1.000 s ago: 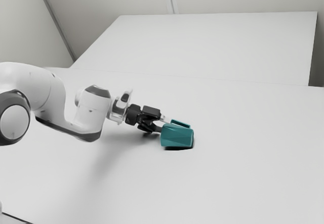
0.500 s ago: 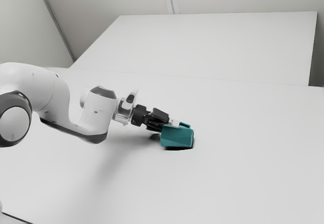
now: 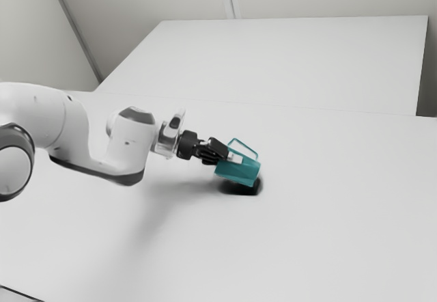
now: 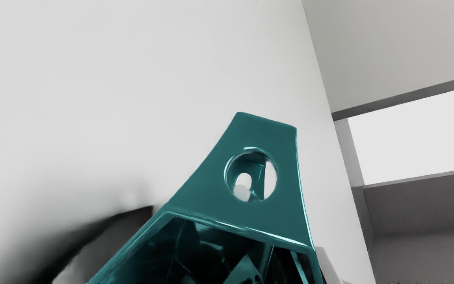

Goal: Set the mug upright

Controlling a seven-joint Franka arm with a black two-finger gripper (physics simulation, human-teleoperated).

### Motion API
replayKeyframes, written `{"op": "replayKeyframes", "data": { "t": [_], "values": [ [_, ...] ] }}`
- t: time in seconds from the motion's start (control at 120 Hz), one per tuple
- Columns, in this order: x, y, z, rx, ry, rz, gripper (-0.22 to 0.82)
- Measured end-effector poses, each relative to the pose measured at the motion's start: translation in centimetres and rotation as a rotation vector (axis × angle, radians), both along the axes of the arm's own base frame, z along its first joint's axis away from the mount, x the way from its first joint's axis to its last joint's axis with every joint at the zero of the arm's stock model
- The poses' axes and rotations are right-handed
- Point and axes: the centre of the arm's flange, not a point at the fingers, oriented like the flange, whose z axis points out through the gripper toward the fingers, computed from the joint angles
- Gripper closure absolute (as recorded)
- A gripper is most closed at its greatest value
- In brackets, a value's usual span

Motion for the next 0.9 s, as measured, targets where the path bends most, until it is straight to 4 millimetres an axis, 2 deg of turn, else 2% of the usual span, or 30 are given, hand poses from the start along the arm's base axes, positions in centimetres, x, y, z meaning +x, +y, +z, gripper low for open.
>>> {"op": "replayKeyframes", "data": {
  "t": [0.033,0.125,0.217,0.317,0.442,0.575,0.725,0.9],
  "values": [
    [0.3,-0.2,1.1,0.016,-0.02,-0.017,0.74],
    [2.0,-0.1,5.8,0.134,-0.106,-0.102,0.75],
    [3.6,1.3,10.3,0.34,-0.165,-0.211,0.75],
    [4.3,3.8,12.3,0.619,-0.133,-0.34,0.76],
    [4.4,5.7,11.5,0.923,-0.021,-0.444,0.77],
    [4.5,7.2,9.7,1.12,0.079,-0.429,0.78],
    [4.4,8.5,8.4,1.201,0.137,-0.308,0.78],
    [4.1,9.2,6.5,1.168,0.164,-0.122,0.79]
  ]
}}
